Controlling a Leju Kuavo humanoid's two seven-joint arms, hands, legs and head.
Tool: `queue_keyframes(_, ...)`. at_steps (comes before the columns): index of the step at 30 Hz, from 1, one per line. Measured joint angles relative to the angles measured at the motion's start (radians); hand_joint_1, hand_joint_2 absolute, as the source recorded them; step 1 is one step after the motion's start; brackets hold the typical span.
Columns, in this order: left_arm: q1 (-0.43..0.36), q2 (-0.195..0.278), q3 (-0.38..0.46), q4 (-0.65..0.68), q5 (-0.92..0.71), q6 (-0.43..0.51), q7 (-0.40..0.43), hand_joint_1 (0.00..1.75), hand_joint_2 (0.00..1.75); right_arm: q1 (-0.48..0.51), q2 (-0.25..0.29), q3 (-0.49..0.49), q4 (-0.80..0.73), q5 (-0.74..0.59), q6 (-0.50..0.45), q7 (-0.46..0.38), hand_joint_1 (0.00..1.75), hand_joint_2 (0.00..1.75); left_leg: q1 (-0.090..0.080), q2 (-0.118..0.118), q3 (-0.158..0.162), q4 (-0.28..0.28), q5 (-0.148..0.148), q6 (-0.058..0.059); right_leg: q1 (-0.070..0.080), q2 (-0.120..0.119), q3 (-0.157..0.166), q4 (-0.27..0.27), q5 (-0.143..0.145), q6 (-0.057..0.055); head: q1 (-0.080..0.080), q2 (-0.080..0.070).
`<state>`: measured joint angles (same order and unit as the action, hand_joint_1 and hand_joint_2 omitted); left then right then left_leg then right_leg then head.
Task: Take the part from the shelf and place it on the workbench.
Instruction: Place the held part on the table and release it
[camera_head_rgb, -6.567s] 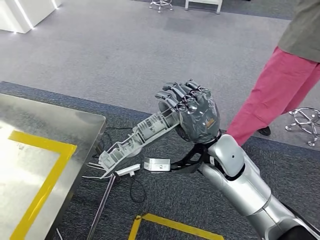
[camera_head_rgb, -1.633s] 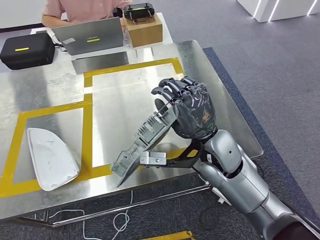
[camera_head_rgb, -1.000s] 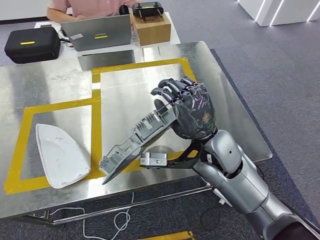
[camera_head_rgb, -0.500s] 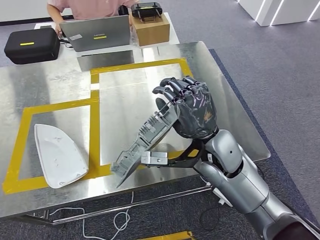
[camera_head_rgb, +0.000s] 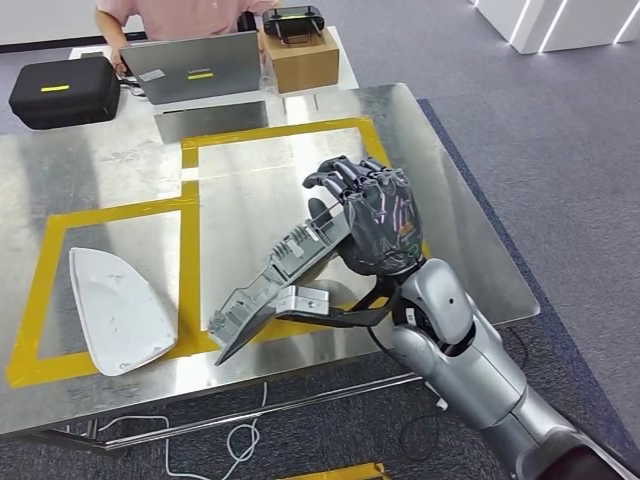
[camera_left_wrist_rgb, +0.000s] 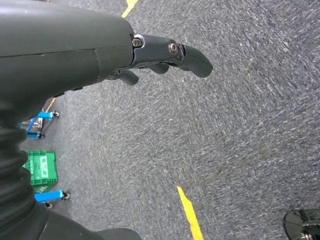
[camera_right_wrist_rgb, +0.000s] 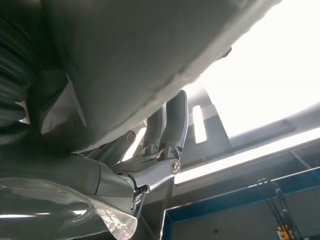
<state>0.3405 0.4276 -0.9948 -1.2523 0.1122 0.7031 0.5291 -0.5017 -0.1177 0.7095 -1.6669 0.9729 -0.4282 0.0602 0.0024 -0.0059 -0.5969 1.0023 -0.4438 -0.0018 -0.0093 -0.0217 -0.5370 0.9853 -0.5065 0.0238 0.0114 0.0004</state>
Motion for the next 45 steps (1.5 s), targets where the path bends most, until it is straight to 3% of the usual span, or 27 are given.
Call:
queue_keyframes(30,0.042,-0.017,0.059,-0.035,-0.027,0.000,0.021,0.00,1.75,0.042,0.049,0.114,0.041,-0.151,0.118,0.029,1.75,1.75,0.000,0.000,0.000,0.000,0.000,0.000,0.000,0.000,0.000,0.001,0.000,0.000,0.000,0.000)
queue_keyframes(38,0.053,-0.021,0.075,-0.041,-0.028,0.000,0.036,0.00,1.75,0.041,0.047,0.115,0.100,-0.104,0.129,0.104,1.75,1.75,0.000,0.000,0.000,0.000,0.000,0.000,0.000,0.000,0.000,0.001,0.000,0.000,0.000,0.000)
queue_keyframes(45,0.056,-0.026,0.081,-0.041,-0.028,0.000,0.058,0.00,1.75,0.022,0.027,0.050,0.149,0.001,0.151,0.198,1.75,1.75,0.000,0.000,0.000,0.000,0.001,0.001,0.000,-0.001,0.000,0.001,0.000,0.000,0.000,0.000)
